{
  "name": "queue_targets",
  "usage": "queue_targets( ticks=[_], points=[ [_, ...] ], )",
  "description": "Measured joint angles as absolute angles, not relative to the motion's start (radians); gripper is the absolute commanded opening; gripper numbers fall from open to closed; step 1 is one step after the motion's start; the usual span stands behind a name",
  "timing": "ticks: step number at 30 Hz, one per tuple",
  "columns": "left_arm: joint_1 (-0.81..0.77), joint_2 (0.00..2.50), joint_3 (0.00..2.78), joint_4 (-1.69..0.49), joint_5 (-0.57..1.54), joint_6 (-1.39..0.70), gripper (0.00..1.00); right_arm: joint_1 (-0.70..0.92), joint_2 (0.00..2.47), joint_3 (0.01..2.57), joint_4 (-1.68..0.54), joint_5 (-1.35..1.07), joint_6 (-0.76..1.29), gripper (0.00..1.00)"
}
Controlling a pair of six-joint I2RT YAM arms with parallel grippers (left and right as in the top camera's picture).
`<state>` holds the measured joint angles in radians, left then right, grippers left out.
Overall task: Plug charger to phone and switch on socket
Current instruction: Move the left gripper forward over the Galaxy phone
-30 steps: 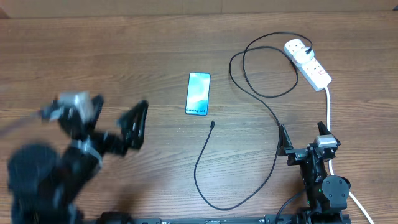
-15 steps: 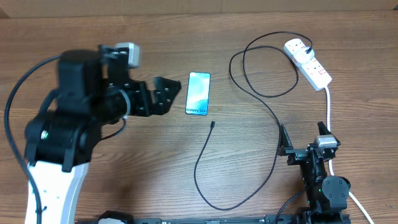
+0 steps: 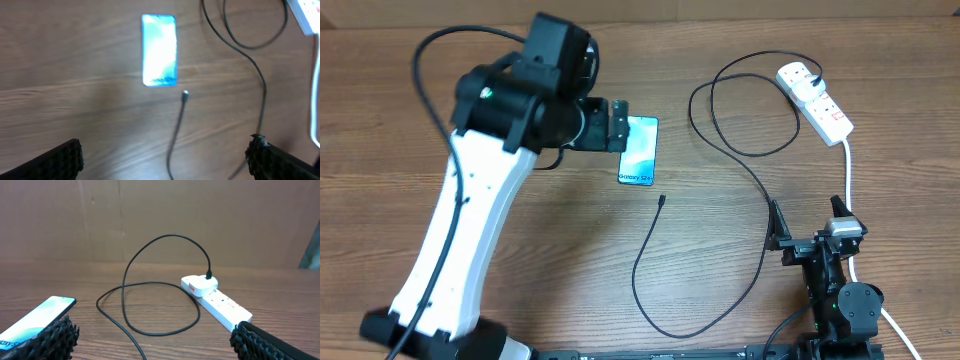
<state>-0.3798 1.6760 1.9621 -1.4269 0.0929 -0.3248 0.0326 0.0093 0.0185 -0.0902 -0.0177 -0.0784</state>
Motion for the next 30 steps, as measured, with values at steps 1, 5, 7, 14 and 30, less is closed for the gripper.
queue_targets(
  ticks=[1,5,7,14,30],
  points=[
    [-0.380,1.692,1.963,-1.426,0.122,-0.327,1.00,0.033,0.009,0.019,-0.091,-0.018,-0.078,1.00],
    [-0.380,1.736,1.963,-1.426,0.198,-0.334,1.00,0.033,0.009,0.019,-0.090,-0.018,-0.078,1.00],
    [-0.380,1.756,1.963,-1.427,0.217,-0.335,1.00,0.033,0.009,0.019,-0.089,-0.017,-0.079,1.00],
    [-0.431,1.825,1.963,-1.437,0.212,-0.352,1.00,0.033,0.009,0.019,-0.090,-0.018,-0.079,1.00],
    [-0.516,1.934,1.963,-1.375,0.080,-0.420,1.00,0.033,0.009,0.019,-0.090,-0.017,-0.078,1.00]
  ],
)
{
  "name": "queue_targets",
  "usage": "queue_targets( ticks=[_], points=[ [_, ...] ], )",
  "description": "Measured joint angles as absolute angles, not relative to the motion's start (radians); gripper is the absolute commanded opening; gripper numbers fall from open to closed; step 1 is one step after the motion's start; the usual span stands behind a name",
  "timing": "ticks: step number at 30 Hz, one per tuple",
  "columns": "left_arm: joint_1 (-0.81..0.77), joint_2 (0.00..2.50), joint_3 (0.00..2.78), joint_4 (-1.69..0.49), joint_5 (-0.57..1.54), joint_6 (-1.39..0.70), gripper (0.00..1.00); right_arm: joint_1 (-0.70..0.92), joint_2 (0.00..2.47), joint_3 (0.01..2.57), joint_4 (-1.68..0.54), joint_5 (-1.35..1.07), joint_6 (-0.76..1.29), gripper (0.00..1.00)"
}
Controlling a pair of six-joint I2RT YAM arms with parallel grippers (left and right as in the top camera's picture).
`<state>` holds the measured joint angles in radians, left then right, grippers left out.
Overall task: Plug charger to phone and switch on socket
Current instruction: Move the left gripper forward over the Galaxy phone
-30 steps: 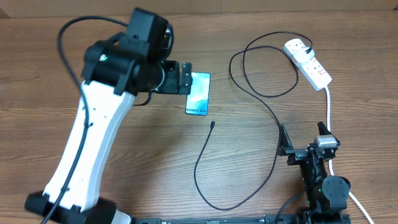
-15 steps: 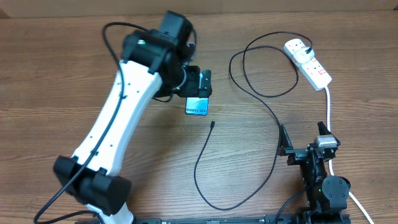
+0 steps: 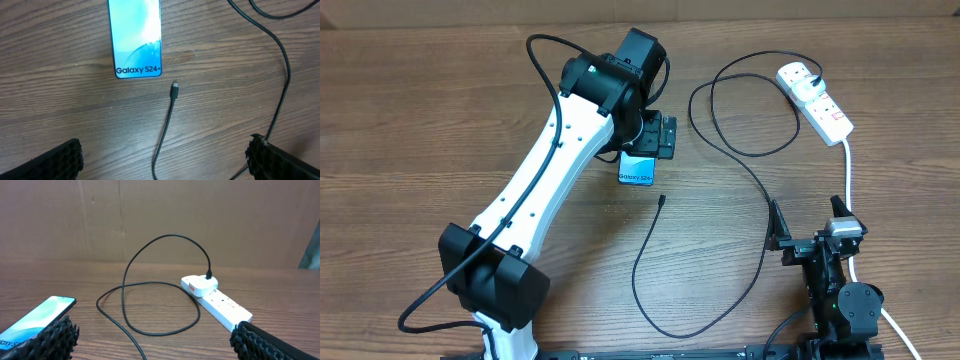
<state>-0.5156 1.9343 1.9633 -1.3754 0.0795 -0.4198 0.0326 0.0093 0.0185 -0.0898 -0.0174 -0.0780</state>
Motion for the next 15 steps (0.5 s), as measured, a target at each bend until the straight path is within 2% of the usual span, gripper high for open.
queue_targets(
  ticks=[15],
  points=[
    [-0.538,1.966,1.964,-1.361,0.087,-0.420,1.00,0.033,0.009,0.019,-0.090,-0.017,-0.079,1.00]
  ],
)
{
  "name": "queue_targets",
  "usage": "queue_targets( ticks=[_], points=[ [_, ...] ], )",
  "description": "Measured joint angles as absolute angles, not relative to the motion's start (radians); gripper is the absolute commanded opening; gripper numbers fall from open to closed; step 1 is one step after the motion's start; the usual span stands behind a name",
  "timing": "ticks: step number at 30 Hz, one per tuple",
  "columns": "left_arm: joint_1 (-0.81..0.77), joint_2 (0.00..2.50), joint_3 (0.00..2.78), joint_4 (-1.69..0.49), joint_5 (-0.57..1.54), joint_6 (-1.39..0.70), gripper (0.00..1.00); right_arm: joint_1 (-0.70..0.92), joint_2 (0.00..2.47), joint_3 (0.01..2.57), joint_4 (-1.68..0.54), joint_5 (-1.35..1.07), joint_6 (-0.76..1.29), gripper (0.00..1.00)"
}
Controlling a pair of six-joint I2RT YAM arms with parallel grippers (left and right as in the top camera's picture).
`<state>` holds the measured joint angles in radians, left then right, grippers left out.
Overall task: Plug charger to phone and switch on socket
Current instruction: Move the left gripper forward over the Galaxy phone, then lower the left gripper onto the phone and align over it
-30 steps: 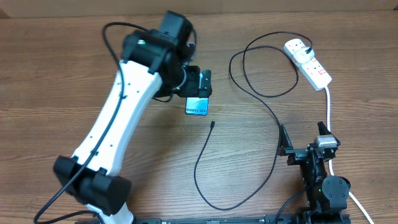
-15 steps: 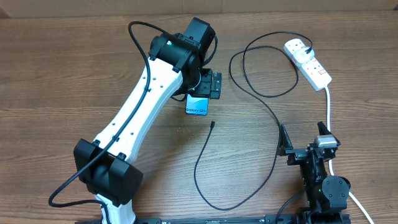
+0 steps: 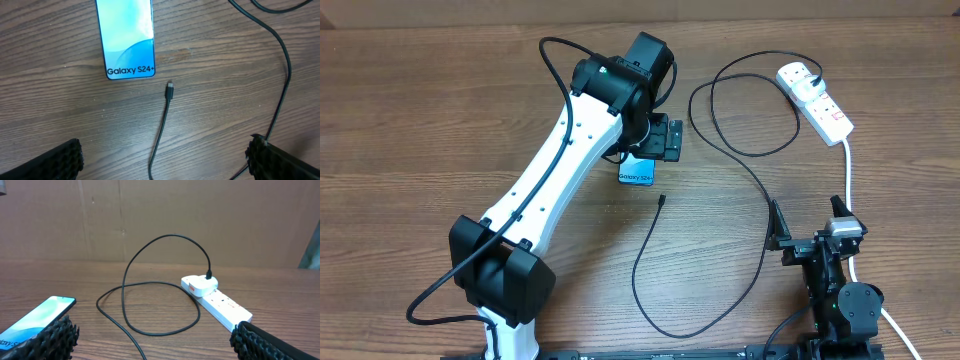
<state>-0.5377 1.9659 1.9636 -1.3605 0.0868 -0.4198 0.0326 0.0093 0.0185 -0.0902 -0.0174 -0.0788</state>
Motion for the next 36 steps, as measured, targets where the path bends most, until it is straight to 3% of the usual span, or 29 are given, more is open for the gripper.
queue_targets(
  ticks=[19,36],
  points=[
    [-0.557,1.969,1.963,-1.304,-0.003,-0.500,1.00,0.033,0.009,0.019,-0.089,-0.018,-0.079,1.00],
    [-0.556,2.204,1.962,-1.206,-0.142,-0.505,1.00,0.033,0.009,0.019,-0.090,-0.018,-0.078,1.00]
  ],
)
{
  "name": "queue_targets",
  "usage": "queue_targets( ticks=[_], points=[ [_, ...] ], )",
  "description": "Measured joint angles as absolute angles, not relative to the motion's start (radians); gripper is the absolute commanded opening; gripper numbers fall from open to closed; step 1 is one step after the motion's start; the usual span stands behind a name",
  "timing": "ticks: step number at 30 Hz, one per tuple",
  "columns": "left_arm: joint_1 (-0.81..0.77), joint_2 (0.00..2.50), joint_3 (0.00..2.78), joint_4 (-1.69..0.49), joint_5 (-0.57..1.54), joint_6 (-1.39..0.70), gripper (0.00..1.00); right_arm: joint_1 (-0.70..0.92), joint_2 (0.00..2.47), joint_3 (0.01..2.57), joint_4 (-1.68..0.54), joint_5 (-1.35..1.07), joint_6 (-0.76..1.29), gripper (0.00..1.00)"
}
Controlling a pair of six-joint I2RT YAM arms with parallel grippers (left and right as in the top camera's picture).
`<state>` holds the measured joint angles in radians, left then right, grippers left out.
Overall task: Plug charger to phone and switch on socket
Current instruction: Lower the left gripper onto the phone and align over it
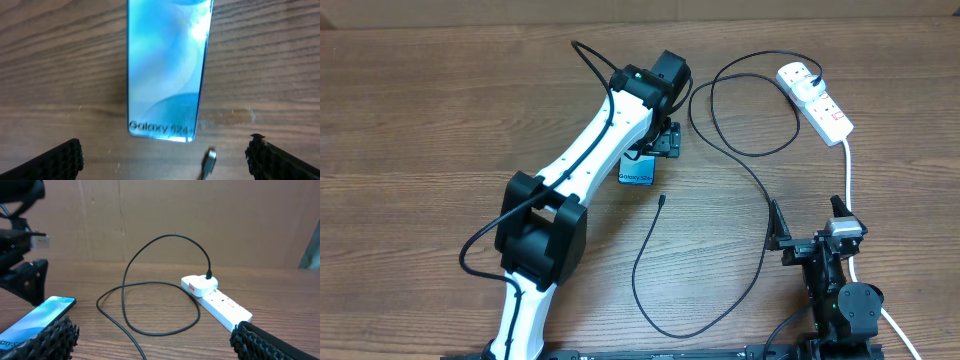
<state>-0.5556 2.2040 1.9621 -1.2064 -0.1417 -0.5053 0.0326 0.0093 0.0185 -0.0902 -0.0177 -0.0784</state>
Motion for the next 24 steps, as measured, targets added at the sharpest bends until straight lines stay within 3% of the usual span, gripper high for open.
queue_targets(
  ticks=[24],
  points=[
    [-0.478,2.248,1.962,-1.066,-0.063,-0.469,1.00,0.033,0.009,0.019,-0.090,-0.017,-0.079,1.00]
  ],
)
